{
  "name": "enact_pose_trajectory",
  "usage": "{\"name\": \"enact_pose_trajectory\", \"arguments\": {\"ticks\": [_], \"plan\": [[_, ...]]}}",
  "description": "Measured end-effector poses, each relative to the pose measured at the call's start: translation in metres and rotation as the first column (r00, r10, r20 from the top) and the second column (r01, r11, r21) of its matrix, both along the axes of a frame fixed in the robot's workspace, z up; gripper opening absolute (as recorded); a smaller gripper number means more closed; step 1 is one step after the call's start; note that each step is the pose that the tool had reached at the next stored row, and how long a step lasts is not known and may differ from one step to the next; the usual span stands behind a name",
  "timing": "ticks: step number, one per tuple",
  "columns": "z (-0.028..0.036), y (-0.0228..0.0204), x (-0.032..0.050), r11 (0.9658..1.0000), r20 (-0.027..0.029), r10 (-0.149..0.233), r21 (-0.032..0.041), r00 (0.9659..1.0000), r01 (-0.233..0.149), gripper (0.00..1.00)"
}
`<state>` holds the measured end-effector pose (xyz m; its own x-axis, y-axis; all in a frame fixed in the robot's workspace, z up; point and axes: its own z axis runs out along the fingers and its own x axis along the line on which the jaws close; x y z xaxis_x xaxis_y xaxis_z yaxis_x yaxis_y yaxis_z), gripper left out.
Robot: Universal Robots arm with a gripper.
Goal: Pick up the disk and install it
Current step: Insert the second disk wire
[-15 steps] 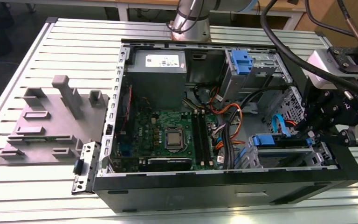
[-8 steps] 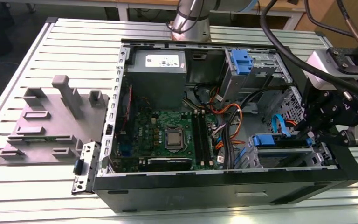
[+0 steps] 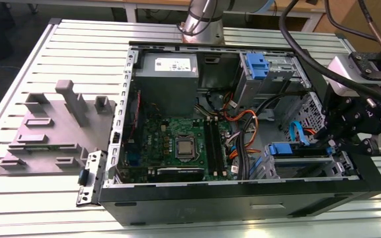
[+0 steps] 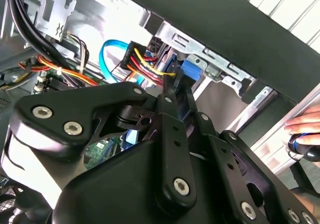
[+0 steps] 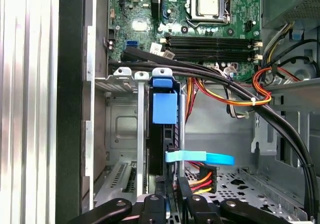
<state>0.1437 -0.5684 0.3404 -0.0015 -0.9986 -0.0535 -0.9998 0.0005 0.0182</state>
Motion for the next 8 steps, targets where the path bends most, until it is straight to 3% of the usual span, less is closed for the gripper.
{"name": "enact_pose_trajectory", "arguments": {"ticks": [8], "plan": [[-0.0030,0.0010,0.0022,1.0000,-0.0003,0.001,0.0001,1.0000,-0.001,0.24]]}}
